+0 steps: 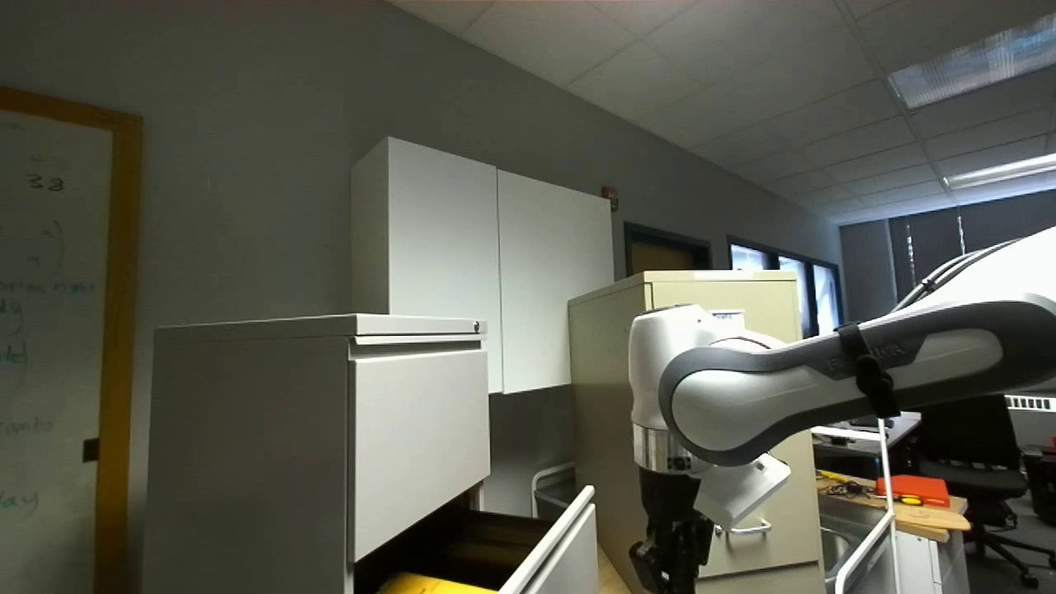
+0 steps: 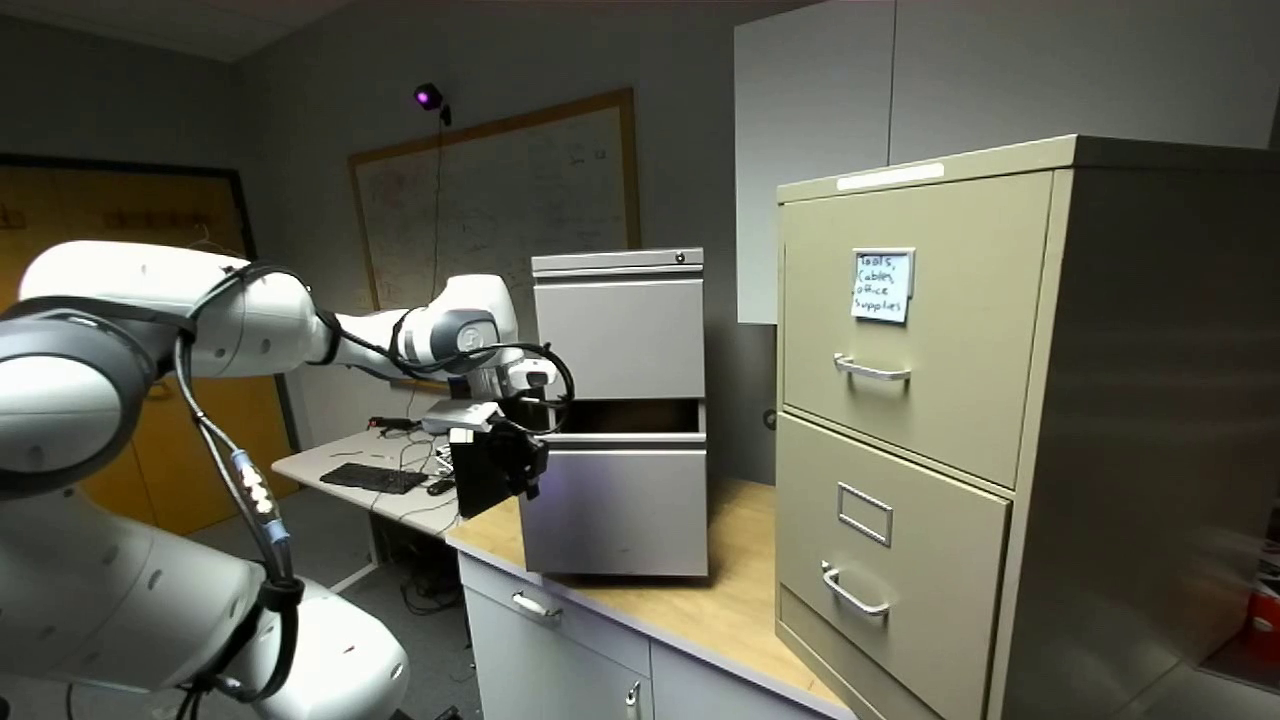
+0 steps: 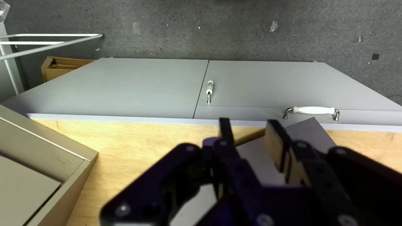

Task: Close the open drawer

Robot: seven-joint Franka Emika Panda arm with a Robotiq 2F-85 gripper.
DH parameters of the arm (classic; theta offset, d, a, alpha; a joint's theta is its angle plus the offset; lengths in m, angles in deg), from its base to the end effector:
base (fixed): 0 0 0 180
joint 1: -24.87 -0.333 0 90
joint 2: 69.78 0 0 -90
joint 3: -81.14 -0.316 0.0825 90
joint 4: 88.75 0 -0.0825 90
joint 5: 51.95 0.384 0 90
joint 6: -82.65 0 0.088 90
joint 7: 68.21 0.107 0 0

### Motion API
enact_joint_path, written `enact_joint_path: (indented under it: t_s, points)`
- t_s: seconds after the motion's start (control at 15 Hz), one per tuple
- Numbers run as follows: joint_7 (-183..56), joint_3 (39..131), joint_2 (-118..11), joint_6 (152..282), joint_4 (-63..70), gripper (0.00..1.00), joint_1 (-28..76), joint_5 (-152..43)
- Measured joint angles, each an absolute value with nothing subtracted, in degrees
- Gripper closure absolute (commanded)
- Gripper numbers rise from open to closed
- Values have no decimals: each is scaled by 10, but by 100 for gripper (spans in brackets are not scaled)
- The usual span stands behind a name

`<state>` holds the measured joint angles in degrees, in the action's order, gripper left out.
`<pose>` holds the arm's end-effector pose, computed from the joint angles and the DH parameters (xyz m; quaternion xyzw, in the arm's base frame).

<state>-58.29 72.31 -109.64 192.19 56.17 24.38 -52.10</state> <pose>0.3452 0.0612 0.5057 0.9979 -0.0207 0.0432 0.0445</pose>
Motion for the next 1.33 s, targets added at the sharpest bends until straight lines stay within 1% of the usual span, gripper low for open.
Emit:
enact_joint_path:
  t_s: [0.13, 0.2, 0.27, 0.33, 0.73, 0.8, 0.87, 1.0, 1.07, 1.13, 1.2, 1.33]
  points:
    - [-583, 725, -1096, 1928, 563, 19, 244, -522]
    - [-583, 726, -1096, 1932, 563, 11, 244, -523]
    - [-583, 728, -1096, 1937, 565, 5, 245, -524]
    - [-583, 730, -1096, 1945, 567, 0, 246, -526]
    - [-584, 755, -1095, 2026, 586, 0, 263, -535]
    - [-585, 759, -1094, 2045, 589, 25, 266, -536]
    - [-585, 764, -1091, 2066, 592, 25, 270, -536]
    - [-587, 777, -1082, 2113, 597, 40, 278, -537]
    - [-587, 785, -1076, 2138, 599, 50, 284, -537]
    - [-588, 794, -1068, 2164, 600, 57, 289, -537]
    - [-589, 805, -1058, 2189, 602, 66, 293, -536]
    - [-593, 830, -1036, 2242, 603, 79, 300, -531]
